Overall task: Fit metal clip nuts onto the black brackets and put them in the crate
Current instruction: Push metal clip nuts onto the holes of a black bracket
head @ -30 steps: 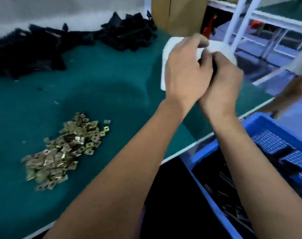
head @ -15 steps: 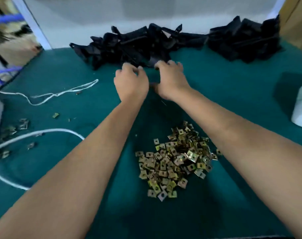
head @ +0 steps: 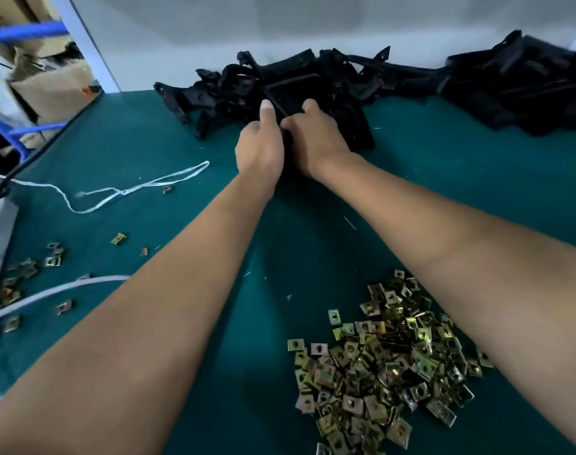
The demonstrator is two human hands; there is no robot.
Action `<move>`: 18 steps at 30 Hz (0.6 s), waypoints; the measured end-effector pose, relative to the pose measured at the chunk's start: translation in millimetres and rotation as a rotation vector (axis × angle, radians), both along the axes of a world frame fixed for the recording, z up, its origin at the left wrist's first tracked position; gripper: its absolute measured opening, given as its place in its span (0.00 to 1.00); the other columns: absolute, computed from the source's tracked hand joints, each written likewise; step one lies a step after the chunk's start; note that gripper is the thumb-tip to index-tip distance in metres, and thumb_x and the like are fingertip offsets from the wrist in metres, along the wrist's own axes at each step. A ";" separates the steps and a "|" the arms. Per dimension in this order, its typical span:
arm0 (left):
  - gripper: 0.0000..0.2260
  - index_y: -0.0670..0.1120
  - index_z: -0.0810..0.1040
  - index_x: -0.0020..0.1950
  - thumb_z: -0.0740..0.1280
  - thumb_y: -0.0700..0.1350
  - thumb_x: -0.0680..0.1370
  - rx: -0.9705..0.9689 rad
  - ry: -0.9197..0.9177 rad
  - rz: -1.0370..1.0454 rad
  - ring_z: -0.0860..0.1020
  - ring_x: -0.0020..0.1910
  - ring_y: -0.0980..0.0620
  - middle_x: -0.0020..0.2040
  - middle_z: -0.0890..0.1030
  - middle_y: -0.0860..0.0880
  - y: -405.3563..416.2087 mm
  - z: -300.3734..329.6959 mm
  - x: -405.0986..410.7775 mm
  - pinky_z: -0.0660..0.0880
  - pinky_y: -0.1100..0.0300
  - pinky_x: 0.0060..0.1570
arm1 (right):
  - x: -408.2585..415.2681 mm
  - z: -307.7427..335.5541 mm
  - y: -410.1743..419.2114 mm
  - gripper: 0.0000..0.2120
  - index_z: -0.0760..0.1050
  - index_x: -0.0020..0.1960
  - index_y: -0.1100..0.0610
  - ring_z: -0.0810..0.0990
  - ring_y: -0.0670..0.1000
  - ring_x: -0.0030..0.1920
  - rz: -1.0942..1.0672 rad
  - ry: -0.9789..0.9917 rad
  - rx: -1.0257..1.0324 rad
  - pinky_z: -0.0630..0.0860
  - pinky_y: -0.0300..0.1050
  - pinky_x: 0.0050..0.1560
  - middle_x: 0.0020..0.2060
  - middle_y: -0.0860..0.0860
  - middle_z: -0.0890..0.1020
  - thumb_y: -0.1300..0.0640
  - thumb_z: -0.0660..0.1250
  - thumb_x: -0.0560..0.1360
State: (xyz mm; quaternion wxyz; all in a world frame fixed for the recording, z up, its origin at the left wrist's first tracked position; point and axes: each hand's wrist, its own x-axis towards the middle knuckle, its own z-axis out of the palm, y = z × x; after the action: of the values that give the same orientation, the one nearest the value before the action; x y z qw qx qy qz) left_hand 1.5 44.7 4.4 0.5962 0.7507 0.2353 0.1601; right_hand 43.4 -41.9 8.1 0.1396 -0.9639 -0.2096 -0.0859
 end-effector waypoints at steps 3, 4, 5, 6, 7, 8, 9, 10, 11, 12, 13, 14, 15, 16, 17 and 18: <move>0.26 0.44 0.78 0.43 0.56 0.64 0.83 0.018 0.014 -0.068 0.81 0.44 0.47 0.43 0.83 0.48 -15.1 -5.3 -8.5 0.76 0.52 0.49 | -9.1 8.3 -30.4 0.11 0.83 0.49 0.48 0.77 0.59 0.47 -0.029 0.017 0.022 0.74 0.50 0.45 0.52 0.54 0.75 0.60 0.64 0.78; 0.26 0.42 0.80 0.48 0.57 0.64 0.83 -0.029 0.013 -0.127 0.83 0.47 0.44 0.46 0.84 0.45 -21.7 -6.2 -11.8 0.79 0.50 0.53 | -12.4 10.4 -46.1 0.12 0.85 0.50 0.47 0.80 0.60 0.49 -0.036 0.025 0.022 0.74 0.49 0.46 0.52 0.54 0.79 0.61 0.66 0.77; 0.26 0.41 0.80 0.53 0.57 0.63 0.83 -0.074 0.011 -0.192 0.84 0.49 0.42 0.49 0.85 0.43 -28.6 -6.4 -14.9 0.81 0.47 0.55 | -15.2 11.3 -61.9 0.12 0.85 0.52 0.46 0.81 0.60 0.51 -0.049 0.044 0.031 0.75 0.49 0.47 0.53 0.54 0.82 0.60 0.68 0.77; 0.25 0.41 0.80 0.55 0.58 0.63 0.83 -0.100 0.008 -0.258 0.85 0.49 0.41 0.50 0.86 0.42 -38.8 -5.0 -19.5 0.82 0.46 0.56 | -19.8 12.2 -80.1 0.12 0.86 0.52 0.45 0.82 0.60 0.53 -0.073 0.066 0.056 0.76 0.50 0.50 0.54 0.53 0.83 0.59 0.69 0.78; 0.24 0.42 0.80 0.56 0.58 0.62 0.84 -0.111 0.011 -0.318 0.85 0.48 0.42 0.51 0.86 0.43 -49.1 -2.6 -23.6 0.82 0.46 0.56 | -23.5 12.1 -96.9 0.11 0.86 0.53 0.45 0.82 0.59 0.55 -0.094 0.081 0.101 0.78 0.50 0.54 0.54 0.53 0.84 0.59 0.70 0.78; 0.24 0.42 0.80 0.54 0.58 0.62 0.84 -0.125 0.010 -0.379 0.84 0.45 0.43 0.48 0.86 0.44 -59.7 -0.5 -27.5 0.83 0.48 0.53 | -28.3 11.6 -112.4 0.12 0.87 0.53 0.45 0.82 0.57 0.56 -0.108 0.084 0.159 0.78 0.48 0.58 0.55 0.52 0.85 0.60 0.69 0.79; 0.22 0.43 0.79 0.51 0.58 0.61 0.84 -0.165 -0.002 -0.430 0.81 0.40 0.45 0.44 0.83 0.45 -71.8 1.8 -33.4 0.83 0.49 0.46 | -35.1 11.3 -127.6 0.14 0.87 0.54 0.47 0.82 0.54 0.56 -0.110 0.056 0.216 0.77 0.44 0.59 0.55 0.51 0.86 0.62 0.67 0.79; 0.20 0.45 0.76 0.47 0.59 0.60 0.85 -0.224 -0.015 -0.466 0.77 0.34 0.48 0.39 0.79 0.47 -82.0 3.8 -39.2 0.79 0.54 0.39 | -42.1 11.5 -139.5 0.16 0.87 0.55 0.49 0.83 0.52 0.55 -0.103 0.006 0.271 0.75 0.39 0.58 0.54 0.51 0.86 0.64 0.64 0.79; 0.20 0.45 0.74 0.44 0.59 0.60 0.85 -0.277 -0.035 -0.482 0.74 0.31 0.50 0.35 0.76 0.49 -92.5 6.9 -45.8 0.75 0.55 0.36 | -51.3 11.9 -151.3 0.19 0.87 0.54 0.50 0.83 0.51 0.51 -0.095 -0.058 0.337 0.74 0.38 0.56 0.53 0.51 0.87 0.67 0.62 0.78; 0.19 0.45 0.73 0.44 0.60 0.59 0.85 -0.315 -0.050 -0.476 0.75 0.30 0.51 0.35 0.76 0.49 -100.2 11.5 -50.6 0.74 0.55 0.36 | -61.8 12.8 -159.7 0.20 0.88 0.53 0.52 0.82 0.50 0.47 -0.091 -0.111 0.411 0.75 0.39 0.54 0.50 0.51 0.87 0.69 0.60 0.78; 0.20 0.44 0.75 0.49 0.61 0.60 0.84 -0.356 -0.063 -0.455 0.79 0.34 0.49 0.38 0.79 0.47 -105.2 16.9 -53.3 0.78 0.52 0.40 | -71.5 12.6 -165.0 0.21 0.88 0.51 0.52 0.82 0.50 0.44 -0.089 -0.140 0.484 0.77 0.42 0.53 0.48 0.50 0.86 0.69 0.59 0.78; 0.22 0.42 0.76 0.57 0.62 0.61 0.83 -0.416 -0.081 -0.446 0.83 0.41 0.46 0.45 0.84 0.44 -110.2 21.4 -57.8 0.82 0.49 0.46 | -82.8 11.8 -169.8 0.21 0.87 0.50 0.52 0.81 0.49 0.42 -0.077 -0.147 0.548 0.79 0.45 0.52 0.47 0.49 0.86 0.69 0.59 0.78; 0.25 0.42 0.76 0.64 0.62 0.63 0.82 -0.491 -0.097 -0.453 0.85 0.48 0.43 0.52 0.85 0.41 -115.2 26.7 -65.1 0.83 0.48 0.53 | -95.7 11.4 -173.5 0.20 0.87 0.49 0.52 0.82 0.49 0.41 -0.041 -0.126 0.603 0.81 0.48 0.50 0.46 0.47 0.86 0.69 0.59 0.78; 0.28 0.42 0.74 0.69 0.62 0.64 0.82 -0.568 -0.122 -0.459 0.85 0.53 0.42 0.56 0.85 0.40 -113.7 32.3 -67.8 0.82 0.48 0.58 | -104.7 11.7 -170.2 0.19 0.87 0.47 0.53 0.83 0.50 0.41 0.019 -0.073 0.666 0.82 0.50 0.48 0.46 0.47 0.86 0.70 0.60 0.78; 0.30 0.41 0.73 0.72 0.62 0.64 0.82 -0.645 -0.158 -0.460 0.84 0.54 0.42 0.57 0.85 0.39 -111.7 37.8 -69.7 0.80 0.47 0.61 | -113.3 12.5 -166.6 0.19 0.86 0.46 0.54 0.84 0.51 0.44 0.092 -0.005 0.712 0.83 0.51 0.47 0.47 0.46 0.86 0.71 0.60 0.78; 0.29 0.41 0.73 0.71 0.61 0.64 0.82 -0.714 -0.190 -0.448 0.83 0.54 0.43 0.55 0.86 0.41 -110.3 43.5 -73.2 0.79 0.47 0.63 | -122.8 13.0 -163.9 0.19 0.86 0.45 0.53 0.84 0.50 0.48 0.164 0.055 0.717 0.82 0.50 0.47 0.49 0.45 0.85 0.72 0.61 0.78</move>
State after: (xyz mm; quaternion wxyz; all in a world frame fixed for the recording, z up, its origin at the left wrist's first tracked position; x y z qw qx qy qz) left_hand -71.7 -65.6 47.9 0.8574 0.5120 0.0515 0.0037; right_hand -79.4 -205.9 21.1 0.4805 -0.8357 -0.2391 -0.1165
